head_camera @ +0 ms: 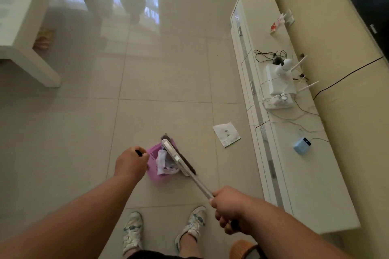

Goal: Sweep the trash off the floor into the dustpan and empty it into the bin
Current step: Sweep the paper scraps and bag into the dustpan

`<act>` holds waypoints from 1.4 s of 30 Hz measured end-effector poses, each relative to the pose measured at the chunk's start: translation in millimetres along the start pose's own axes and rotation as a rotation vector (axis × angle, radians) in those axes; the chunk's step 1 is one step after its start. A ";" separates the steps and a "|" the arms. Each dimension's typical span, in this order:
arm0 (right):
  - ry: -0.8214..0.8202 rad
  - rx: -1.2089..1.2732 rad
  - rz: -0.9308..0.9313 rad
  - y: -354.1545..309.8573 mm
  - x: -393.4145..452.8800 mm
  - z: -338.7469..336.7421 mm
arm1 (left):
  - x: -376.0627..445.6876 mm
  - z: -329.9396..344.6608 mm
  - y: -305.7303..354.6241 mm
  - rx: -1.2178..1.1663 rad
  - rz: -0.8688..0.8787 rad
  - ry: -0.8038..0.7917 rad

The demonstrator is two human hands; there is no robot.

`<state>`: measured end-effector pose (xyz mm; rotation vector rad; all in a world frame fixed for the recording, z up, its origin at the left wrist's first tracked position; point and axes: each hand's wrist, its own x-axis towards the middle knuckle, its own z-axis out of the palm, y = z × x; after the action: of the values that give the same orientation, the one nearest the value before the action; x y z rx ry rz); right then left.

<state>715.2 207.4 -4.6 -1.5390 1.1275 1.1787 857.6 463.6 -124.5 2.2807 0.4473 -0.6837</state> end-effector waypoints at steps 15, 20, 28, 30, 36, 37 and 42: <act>0.020 0.201 -0.077 25.3 -41.5 -50.5 | -14.2 -3.8 -11.0 -0.105 -0.055 0.065; 0.132 0.174 -0.129 52.4 -51.8 -87.0 | -11.2 14.5 6.8 -0.134 -0.043 0.048; 0.314 0.189 -0.116 52.0 -13.9 -154.5 | -16.2 56.6 73.1 -0.174 -0.014 -0.003; 0.357 0.226 -0.081 45.5 3.6 -172.1 | -19.1 70.8 86.5 -0.175 -0.003 -0.011; 0.399 0.238 0.020 40.0 58.9 -214.1 | -24.2 106.2 124.4 -0.123 0.031 -0.015; 0.402 0.200 0.039 39.5 64.6 -218.8 | -22.0 112.5 129.5 -0.115 0.037 -0.011; 0.379 0.182 0.209 34.7 88.5 -235.0 | -3.7 135.5 145.8 -0.107 0.018 -0.010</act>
<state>739.2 -40.1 -54.1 -1.5692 1.6325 0.9050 879.6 265.7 -128.3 2.1772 0.4480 -0.6464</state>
